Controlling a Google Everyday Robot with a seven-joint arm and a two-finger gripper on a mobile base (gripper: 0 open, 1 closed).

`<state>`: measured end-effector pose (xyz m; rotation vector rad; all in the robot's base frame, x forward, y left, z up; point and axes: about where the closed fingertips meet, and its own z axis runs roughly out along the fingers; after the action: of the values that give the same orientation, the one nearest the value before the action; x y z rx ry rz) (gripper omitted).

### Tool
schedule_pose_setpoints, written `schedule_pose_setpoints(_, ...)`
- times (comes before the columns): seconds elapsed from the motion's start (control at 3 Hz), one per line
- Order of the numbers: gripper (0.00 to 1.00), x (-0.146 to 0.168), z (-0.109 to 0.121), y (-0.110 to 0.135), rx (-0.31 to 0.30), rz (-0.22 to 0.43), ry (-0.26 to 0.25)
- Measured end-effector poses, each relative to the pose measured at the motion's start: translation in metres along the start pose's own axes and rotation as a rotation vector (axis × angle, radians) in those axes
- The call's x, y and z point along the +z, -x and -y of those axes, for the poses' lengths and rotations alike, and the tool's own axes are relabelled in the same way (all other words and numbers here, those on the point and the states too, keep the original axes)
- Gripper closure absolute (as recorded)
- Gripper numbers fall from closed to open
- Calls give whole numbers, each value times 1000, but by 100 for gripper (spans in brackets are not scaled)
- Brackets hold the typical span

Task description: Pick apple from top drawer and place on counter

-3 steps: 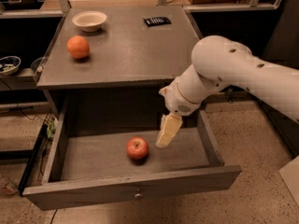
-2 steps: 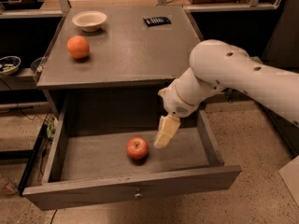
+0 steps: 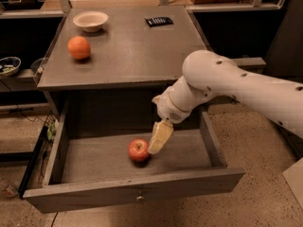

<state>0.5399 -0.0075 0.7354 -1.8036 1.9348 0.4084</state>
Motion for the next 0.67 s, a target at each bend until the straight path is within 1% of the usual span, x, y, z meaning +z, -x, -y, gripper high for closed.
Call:
schedule_pose_setpoints(0.33,0,14,-1,9,-19,10,1)
schedule_pose_setpoints(0.67,0,43,0,25,-54,52,-25)
